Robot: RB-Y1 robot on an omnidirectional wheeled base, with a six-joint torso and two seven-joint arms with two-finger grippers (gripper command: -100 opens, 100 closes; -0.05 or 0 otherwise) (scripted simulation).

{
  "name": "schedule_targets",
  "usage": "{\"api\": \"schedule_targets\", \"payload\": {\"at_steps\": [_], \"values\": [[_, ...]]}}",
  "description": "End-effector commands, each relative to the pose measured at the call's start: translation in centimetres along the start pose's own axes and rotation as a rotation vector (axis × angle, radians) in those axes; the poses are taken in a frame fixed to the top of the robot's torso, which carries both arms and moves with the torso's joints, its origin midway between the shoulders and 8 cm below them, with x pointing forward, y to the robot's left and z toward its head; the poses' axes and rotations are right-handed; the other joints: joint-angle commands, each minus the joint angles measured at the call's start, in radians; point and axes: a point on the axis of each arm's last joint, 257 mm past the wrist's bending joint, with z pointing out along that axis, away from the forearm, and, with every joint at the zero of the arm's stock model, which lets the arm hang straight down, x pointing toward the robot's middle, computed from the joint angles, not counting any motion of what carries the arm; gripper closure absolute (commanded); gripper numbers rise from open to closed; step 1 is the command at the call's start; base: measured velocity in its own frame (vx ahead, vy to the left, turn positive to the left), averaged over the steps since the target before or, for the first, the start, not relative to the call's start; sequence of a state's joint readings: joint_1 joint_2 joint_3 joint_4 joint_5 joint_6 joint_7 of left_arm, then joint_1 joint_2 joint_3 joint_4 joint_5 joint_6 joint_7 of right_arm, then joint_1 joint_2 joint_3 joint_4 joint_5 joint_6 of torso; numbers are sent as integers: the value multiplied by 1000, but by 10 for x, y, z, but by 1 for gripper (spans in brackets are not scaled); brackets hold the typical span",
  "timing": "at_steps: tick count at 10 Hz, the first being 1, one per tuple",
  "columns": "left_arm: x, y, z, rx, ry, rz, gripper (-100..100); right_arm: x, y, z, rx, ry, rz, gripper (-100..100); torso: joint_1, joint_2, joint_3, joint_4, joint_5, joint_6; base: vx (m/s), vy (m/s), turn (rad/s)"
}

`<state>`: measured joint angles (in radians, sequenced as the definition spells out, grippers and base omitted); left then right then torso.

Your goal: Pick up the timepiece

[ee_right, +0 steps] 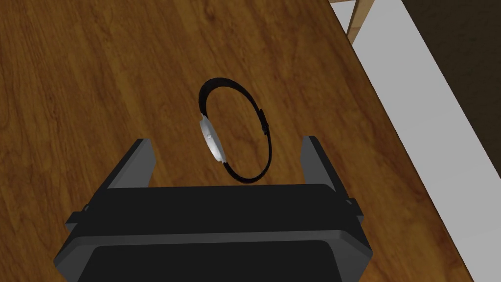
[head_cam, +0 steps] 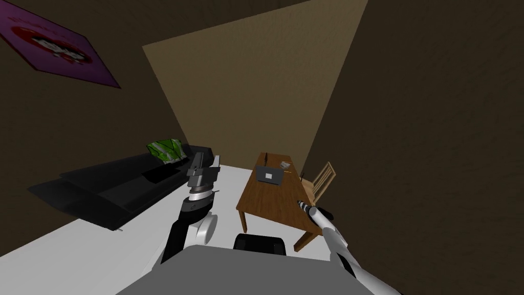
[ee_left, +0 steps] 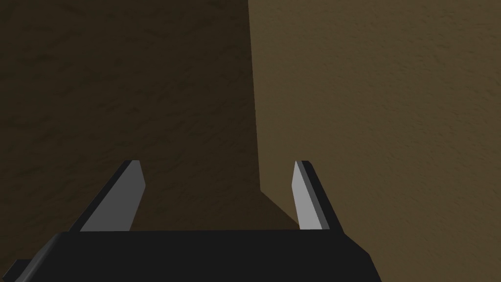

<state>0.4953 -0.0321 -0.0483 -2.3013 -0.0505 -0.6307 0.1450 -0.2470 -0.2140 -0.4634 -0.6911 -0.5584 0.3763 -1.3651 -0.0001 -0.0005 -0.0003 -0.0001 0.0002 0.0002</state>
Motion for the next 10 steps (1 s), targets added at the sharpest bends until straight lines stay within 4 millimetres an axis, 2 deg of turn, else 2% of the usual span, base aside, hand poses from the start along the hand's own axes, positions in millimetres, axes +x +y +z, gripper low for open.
{"api": "schedule_targets", "payload": {"at_steps": [1,2,3,4,8,9,10], "values": [[0,0,0,0,0,0,0,0,9,1,-9,4,15,-100,0,0,0,0,0,0,15,-8,90],[0,0,0,0,0,0,0,0,18,0,-18,8,25,-100,0,0,0,0,0,1,8,2,71],[0,0,0,0,0,0,0,-1,12,1,-11,4,21,-100,-2,-1,-1,-1,-1,1,2,1,16],[0,0,0,0,0,0,0,-1,13,0,-12,6,21,100,-3,-2,-1,-1,-1,1,0,0,0],[0,0,0,0,0,0,0,-1,12,1,-11,6,18,100,-4,-2,-2,-1,-1,2,0,0,0],[0,0,0,0,0,0,0,-1,12,1,-11,6,18,0,-4,-2,-2,-1,-1,2,0,0,0],[0,0,0,0,0,0,0,1,1,2,0,0,4,100,-4,-2,-2,-1,-1,2,-8,-3,-181]]}}
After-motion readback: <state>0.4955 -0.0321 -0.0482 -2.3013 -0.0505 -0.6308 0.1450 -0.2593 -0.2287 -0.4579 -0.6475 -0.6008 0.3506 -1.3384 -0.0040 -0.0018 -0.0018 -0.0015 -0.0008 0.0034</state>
